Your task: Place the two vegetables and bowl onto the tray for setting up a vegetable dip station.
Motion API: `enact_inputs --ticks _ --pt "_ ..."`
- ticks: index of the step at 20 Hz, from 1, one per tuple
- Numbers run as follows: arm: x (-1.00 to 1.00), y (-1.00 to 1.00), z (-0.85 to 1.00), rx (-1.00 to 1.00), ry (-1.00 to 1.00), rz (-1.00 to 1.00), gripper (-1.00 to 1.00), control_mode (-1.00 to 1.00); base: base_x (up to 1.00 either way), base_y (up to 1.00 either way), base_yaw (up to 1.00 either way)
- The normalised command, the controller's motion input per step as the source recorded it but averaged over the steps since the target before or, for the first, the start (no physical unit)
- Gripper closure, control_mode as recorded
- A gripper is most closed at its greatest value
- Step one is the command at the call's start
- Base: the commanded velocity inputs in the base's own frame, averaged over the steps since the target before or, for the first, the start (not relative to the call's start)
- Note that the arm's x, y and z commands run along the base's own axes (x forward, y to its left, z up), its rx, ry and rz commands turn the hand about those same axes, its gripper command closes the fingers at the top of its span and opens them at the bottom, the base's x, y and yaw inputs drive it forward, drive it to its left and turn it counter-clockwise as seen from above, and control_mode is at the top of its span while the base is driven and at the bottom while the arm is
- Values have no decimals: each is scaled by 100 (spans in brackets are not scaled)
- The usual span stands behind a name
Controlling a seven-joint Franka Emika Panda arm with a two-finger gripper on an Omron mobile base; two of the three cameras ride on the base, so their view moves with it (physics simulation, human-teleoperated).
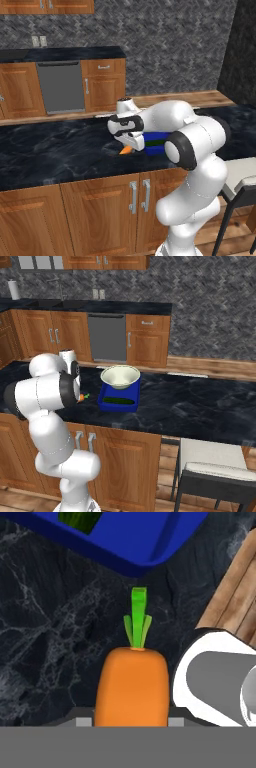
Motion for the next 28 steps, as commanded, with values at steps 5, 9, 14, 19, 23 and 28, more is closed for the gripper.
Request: enact_inputs --ticks 5,9,14,19,23,28 --pt "0 -31 8 0 0 -8 100 -100 0 0 0" --pt "0 -30 7 0 0 -9 100 -100 0 0 0" --pt "1 -32 4 0 1 -7 100 -100 0 0 0" --pt "8 -32 2 0 3 -9 100 -100 0 0 0" --pt "10 -33 0 0 1 -7 100 -100 0 0 0" --pt "14 -33 0 0 4 -4 100 -100 0 0 0"
